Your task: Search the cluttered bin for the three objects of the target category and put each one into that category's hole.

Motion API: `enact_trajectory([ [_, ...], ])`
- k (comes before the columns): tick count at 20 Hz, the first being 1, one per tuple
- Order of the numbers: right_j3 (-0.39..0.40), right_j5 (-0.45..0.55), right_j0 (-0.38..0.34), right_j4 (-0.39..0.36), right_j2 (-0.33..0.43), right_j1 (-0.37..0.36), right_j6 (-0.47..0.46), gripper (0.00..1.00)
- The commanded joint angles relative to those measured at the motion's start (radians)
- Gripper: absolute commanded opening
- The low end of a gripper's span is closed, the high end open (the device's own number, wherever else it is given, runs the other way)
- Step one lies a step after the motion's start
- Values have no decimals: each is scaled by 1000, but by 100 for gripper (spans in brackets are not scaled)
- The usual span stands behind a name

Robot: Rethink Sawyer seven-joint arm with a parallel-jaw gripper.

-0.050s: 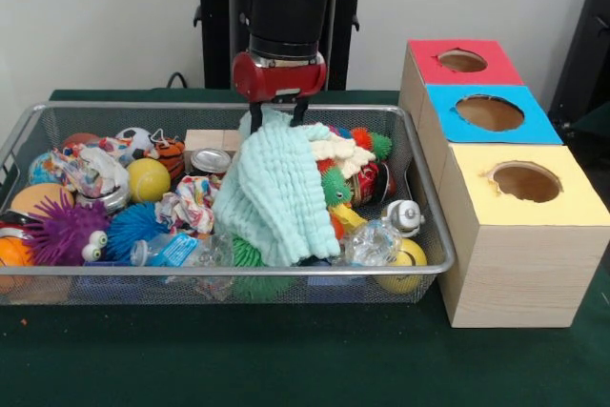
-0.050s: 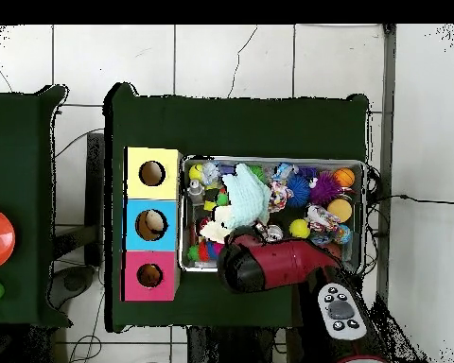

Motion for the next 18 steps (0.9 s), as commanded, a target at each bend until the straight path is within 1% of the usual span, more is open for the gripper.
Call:
enact_trajectory([
  [1,62,62,-42,7,54,-54,90,100],
  [5,101,223,-110,92,153,-195,5,100],
  [7,112,300,-143,137,199,-246,-39,100],
  [10,103,416,-179,196,249,-307,-98,100],
  [13,93,493,-216,226,289,-334,-142,100],
  [15,90,526,-233,232,307,-349,-161,100],
  [17,76,536,-253,211,318,-339,-178,100],
  [18,72,522,-264,186,322,-319,-181,100],
])
